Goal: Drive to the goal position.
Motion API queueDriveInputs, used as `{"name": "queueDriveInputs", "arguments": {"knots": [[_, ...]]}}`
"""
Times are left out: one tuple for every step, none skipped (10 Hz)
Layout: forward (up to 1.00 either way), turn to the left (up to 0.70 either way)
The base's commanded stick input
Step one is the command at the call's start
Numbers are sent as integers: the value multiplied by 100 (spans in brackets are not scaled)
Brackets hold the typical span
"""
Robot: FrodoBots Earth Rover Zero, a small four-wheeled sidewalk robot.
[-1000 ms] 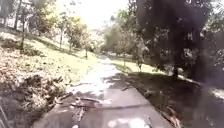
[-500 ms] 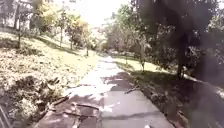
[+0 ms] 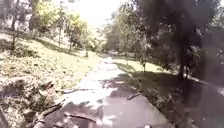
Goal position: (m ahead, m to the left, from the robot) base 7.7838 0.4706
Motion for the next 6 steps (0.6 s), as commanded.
{"name": "queueDriveInputs", "arguments": {"knots": [[45,0],[45,0],[45,0],[45,0],[45,0],[45,0]]}}
